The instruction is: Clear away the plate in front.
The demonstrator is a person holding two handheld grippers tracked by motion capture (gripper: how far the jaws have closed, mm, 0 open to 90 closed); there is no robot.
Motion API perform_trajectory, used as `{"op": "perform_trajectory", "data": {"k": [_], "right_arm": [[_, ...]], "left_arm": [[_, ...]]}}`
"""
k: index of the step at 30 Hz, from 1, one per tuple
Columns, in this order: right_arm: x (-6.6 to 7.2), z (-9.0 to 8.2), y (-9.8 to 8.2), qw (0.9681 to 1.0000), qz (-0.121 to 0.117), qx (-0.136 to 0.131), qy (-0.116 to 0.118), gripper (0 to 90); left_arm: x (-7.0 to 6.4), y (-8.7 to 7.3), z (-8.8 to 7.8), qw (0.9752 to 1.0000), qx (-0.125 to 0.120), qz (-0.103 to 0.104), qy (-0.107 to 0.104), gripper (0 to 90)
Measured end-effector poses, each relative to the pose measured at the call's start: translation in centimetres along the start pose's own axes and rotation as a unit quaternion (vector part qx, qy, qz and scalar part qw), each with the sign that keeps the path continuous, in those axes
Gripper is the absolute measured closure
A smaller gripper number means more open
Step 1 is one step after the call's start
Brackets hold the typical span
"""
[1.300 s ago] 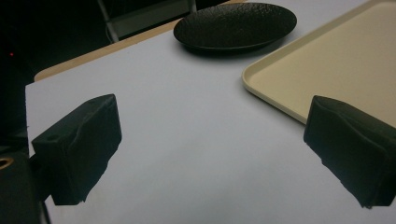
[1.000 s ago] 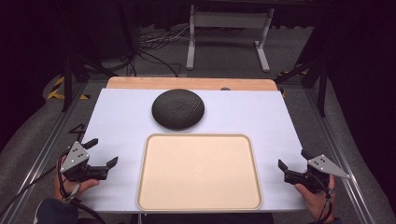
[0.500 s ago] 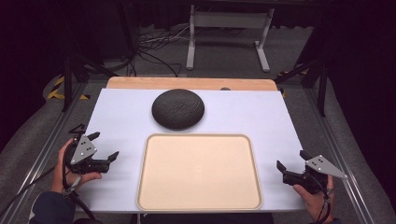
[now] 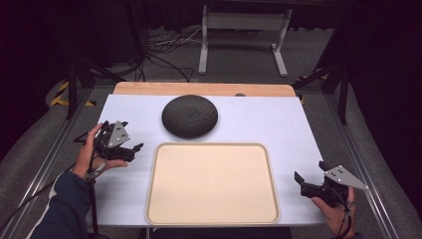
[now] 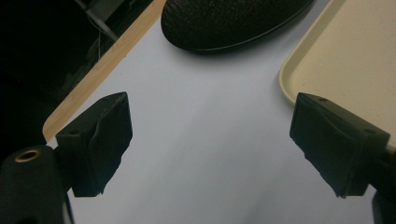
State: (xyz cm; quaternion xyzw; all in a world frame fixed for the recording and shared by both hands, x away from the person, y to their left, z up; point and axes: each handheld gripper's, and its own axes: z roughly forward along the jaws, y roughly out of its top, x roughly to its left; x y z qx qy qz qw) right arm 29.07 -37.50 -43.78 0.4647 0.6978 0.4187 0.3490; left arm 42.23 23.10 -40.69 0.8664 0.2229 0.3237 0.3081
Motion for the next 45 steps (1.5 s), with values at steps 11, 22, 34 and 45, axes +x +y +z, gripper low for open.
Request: {"op": "perform_trajectory", "data": {"k": [11,22,34,45], "right_arm": [[0.1,0.3,-0.1,1.0,-0.005,0.009,-0.001,6.0],[0.0,0.4,-0.3,0.9999,-0.004,0.012,-0.001,5.9],[0.1,0.6,-0.4,0.9999,-0.006,0.015,0.002,5.9],[0.1,0.7,-0.5,0.9998,-0.007,0.017,0.003,5.9]], "left_arm": [[-0.4,3.3,6.2,0.996,0.047,0.074,-0.02,21.7],[-1.0,5.0,10.1,0.9866,0.088,0.138,-0.002,26.0],[-3.5,6.0,12.2,0.9573,0.106,0.262,0.063,33.9],[-5.8,5.3,12.7,0.9187,0.097,0.368,0.107,75.6]]}}
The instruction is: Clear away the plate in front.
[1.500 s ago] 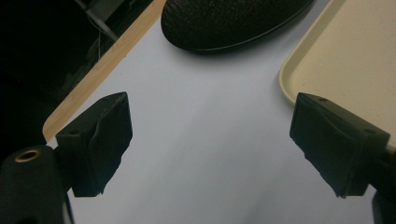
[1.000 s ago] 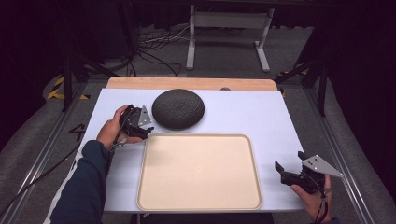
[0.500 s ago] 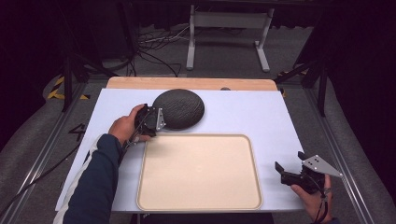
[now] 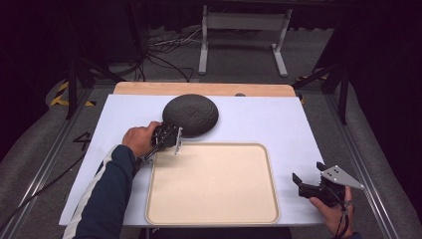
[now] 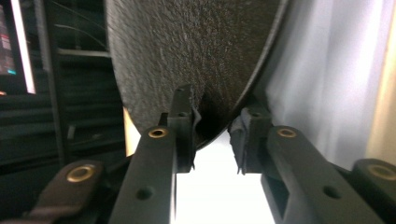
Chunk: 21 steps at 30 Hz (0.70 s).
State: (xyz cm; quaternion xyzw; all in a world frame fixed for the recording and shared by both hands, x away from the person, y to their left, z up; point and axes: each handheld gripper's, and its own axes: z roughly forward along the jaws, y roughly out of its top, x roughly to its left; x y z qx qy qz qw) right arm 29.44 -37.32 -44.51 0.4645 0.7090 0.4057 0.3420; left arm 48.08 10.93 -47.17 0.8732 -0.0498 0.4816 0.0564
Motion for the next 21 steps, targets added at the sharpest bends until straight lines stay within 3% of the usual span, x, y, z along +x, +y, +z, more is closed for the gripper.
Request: {"op": "perform_trajectory", "data": {"k": [2,3,4,5,9,17,21], "right_arm": [[0.0,0.0,0.0,1.0,0.0,0.001,0.0,5.9],[0.0,0.0,0.0,1.0,-0.001,0.002,0.0,5.9],[0.0,0.1,0.0,1.0,0.0,0.002,0.0,5.9],[0.0,0.1,0.0,1.0,0.0,0.002,0.001,5.9],[0.1,0.1,0.0,1.0,-0.002,0.003,0.001,5.9],[-0.1,0.1,-0.1,1.0,0.001,0.004,0.0,5.9],[-0.1,0.1,-0.1,1.0,0.001,0.004,0.0,6.0]], "left_arm": [[0.0,0.3,-0.2,0.9995,0.001,0.016,0.026,79.2],[0.2,0.3,-0.4,0.9994,-0.003,0.013,0.032,81.7],[0.2,0.3,-0.4,0.9994,-0.003,0.013,0.032,83.0],[0.2,0.6,-0.5,0.9987,0.004,0.029,0.042,84.6],[-0.3,1.4,-0.4,0.9977,0.01,0.043,0.051,86.5],[-0.6,1.9,-0.6,0.9962,0.027,0.05,0.065,86.1],[-0.5,1.9,-0.8,0.9957,0.032,0.044,0.075,86.5]]}}
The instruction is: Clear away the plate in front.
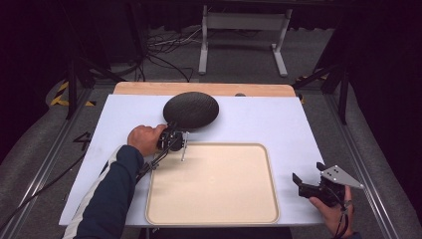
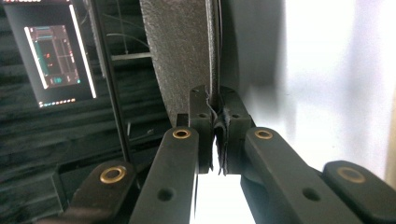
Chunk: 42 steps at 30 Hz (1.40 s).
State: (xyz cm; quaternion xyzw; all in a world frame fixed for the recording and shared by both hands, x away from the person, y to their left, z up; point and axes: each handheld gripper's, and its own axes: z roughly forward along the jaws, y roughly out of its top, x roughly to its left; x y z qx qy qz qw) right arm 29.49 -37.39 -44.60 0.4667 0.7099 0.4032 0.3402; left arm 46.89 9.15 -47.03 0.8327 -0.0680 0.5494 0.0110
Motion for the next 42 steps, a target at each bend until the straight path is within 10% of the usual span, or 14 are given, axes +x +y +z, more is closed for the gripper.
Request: {"op": "perform_trajectory", "data": {"k": [24,42], "right_arm": [[0.0,-0.3,0.2,1.0,0.002,-0.007,-0.004,5.9],[0.1,-0.5,0.3,0.9999,0.0,-0.01,-0.004,5.9]], "left_arm": [[2.8,-0.2,-7.4,0.9983,-0.024,-0.025,0.048,86.6],[1.9,0.8,-13.0,0.9957,-0.072,-0.013,0.057,86.7]]}}
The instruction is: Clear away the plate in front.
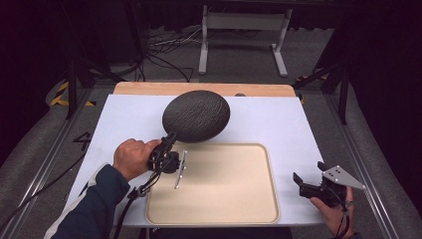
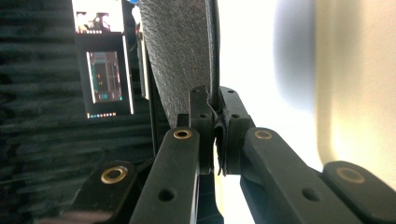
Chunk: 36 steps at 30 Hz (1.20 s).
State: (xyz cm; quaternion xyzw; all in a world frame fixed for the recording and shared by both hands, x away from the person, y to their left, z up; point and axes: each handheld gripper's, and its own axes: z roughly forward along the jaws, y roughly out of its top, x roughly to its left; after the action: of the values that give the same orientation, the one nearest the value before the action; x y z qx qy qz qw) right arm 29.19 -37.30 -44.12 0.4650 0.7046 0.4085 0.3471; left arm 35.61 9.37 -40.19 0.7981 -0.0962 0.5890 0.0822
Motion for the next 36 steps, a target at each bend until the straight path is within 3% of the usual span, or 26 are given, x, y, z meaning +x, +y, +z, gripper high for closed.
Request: {"op": "perform_trajectory", "data": {"k": [4,13,17,22,26,36], "right_arm": [[0.1,0.0,0.0,1.0,-0.001,-0.002,0.001,5.9],[0.1,-0.1,0.1,1.0,-0.001,-0.003,0.0,5.9],[0.1,-0.1,0.1,1.0,-0.002,-0.003,0.0,5.9],[0.1,-0.1,0.1,1.0,-0.002,-0.002,-0.001,5.9],[0.2,-0.1,0.1,1.0,-0.004,0.0,0.0,5.9],[0.3,-0.1,0.1,1.0,-0.005,0.001,0.0,5.9]], "left_arm": [[-0.4,0.6,-0.9,0.9999,-0.01,0.009,-0.001,86.6],[-1.4,1.5,-2.6,0.9993,-0.035,0.005,-0.011,86.6],[-2.3,1.8,-3.9,0.9986,-0.046,0.019,-0.02,86.7],[-3.3,2.1,-5.2,0.9971,-0.064,0.034,-0.021,86.4],[-4.1,2.6,-6.4,0.9961,-0.077,0.03,-0.032,86.5],[-5.6,3.7,-7.1,0.9927,-0.099,0.046,-0.051,86.3]]}}
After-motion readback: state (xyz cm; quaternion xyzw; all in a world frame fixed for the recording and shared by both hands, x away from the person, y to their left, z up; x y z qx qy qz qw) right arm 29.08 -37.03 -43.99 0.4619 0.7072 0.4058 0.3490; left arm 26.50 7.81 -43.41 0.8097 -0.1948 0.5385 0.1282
